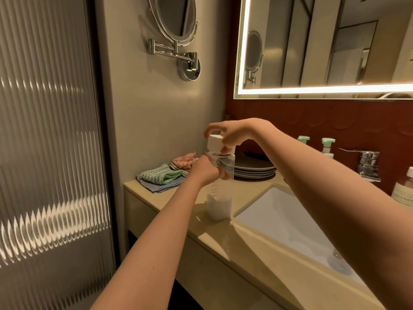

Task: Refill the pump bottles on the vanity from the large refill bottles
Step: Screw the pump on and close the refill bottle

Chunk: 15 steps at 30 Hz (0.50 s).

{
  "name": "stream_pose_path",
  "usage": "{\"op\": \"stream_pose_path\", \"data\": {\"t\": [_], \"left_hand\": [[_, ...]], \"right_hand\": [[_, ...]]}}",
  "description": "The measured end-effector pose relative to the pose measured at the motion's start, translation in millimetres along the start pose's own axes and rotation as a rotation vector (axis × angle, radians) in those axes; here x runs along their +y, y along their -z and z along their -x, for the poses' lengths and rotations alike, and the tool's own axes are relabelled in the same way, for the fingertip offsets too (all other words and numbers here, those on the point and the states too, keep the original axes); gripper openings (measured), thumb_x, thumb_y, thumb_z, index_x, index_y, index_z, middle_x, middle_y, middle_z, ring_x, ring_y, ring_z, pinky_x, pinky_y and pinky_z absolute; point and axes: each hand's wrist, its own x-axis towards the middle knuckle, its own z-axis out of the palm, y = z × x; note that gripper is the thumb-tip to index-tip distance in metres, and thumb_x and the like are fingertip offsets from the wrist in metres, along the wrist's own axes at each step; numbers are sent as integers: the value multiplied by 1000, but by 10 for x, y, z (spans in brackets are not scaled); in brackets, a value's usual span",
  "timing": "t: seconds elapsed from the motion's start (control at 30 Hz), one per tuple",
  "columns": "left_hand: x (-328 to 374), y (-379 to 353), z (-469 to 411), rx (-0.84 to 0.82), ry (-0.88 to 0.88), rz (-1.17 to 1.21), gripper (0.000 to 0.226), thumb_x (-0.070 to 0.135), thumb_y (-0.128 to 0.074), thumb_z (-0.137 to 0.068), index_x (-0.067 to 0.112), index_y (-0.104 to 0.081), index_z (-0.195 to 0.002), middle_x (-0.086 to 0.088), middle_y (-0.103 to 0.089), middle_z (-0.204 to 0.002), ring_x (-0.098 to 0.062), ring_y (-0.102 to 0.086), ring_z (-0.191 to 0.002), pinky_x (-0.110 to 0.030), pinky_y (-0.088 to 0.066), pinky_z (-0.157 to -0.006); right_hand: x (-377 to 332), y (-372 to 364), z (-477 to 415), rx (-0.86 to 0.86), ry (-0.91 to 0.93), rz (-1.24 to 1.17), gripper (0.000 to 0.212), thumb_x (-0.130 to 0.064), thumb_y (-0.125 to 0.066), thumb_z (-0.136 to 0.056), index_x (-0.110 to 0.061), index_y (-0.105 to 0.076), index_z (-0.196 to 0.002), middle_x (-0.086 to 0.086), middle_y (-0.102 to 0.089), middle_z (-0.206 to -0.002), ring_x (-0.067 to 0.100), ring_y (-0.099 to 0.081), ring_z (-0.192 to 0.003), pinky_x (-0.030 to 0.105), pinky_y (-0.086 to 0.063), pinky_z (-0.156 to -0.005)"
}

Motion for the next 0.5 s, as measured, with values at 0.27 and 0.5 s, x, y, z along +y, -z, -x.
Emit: {"op": "stream_pose_path", "data": {"t": [0.27,0.5], "left_hand": [[-68,-62,-134,-19,33,-43,49,31,-75,-70,12,-60,-112,-1,-59,-108,-25,-55,-110,-38,-46,-92],[-35,-65,-122,-34,-4,-42,54,32,-76,-66,12,-56,-112,-2,-61,-101,-25,-56,-101,-36,-45,-85]], "right_hand": [[-43,63,-58,90,64,-79,48,17,-32,-86,-14,-62,-107,2,-50,-128,25,-41,-128,29,-38,-87],[-53,95,-55,-46,-118,-169,48,-13,-60,-87,-25,-49,-131,8,-41,-139,35,-45,-120,39,-54,-78]]}}
